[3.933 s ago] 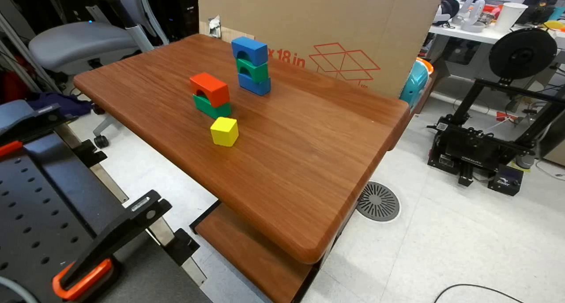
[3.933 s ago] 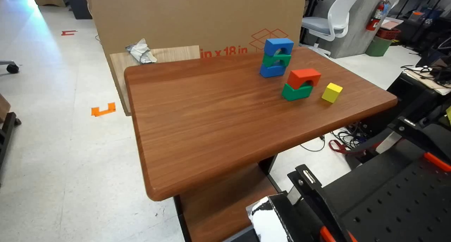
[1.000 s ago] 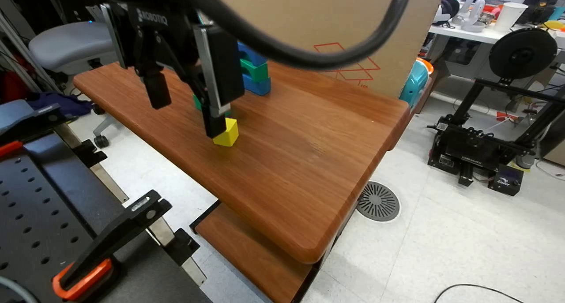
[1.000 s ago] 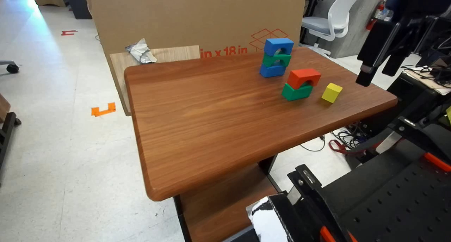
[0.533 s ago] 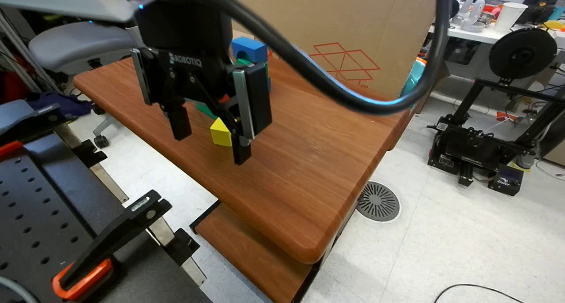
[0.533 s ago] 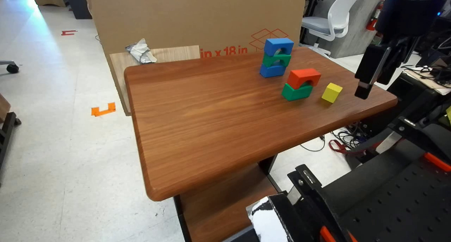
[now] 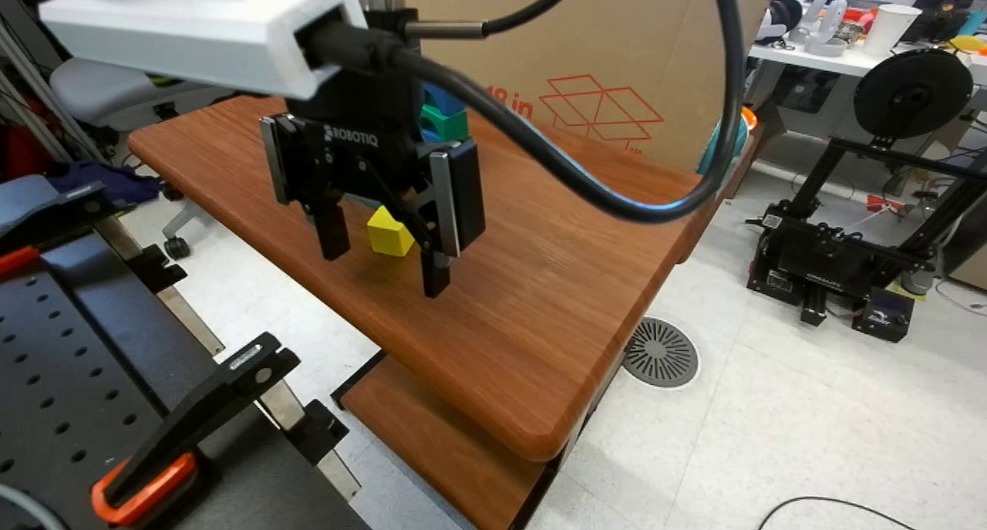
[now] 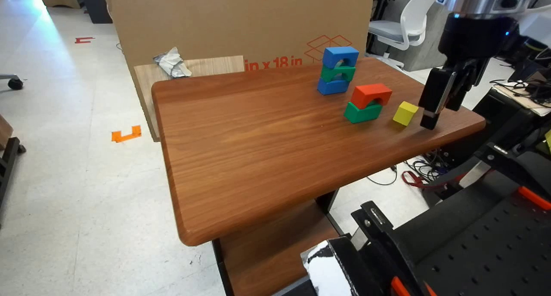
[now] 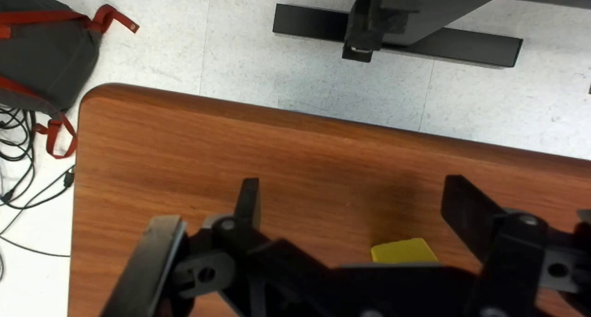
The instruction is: Put the yellow block on top of the orange block
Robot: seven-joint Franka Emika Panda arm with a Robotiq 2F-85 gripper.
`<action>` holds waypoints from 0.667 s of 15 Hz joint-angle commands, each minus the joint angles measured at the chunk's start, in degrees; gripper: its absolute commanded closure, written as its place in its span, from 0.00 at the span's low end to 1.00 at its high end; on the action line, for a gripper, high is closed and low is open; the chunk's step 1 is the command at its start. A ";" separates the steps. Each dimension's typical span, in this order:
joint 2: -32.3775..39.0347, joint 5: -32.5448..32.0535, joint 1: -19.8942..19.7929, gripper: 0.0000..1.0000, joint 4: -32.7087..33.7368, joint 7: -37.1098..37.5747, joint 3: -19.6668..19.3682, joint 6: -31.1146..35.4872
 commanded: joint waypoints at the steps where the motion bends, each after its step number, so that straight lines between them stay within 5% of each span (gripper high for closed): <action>1: 2.17 -1.42 0.60 0.00 1.81 0.73 0.10 -0.19; 10: 1.99 -0.77 0.60 0.00 2.86 -0.08 1.56 0.63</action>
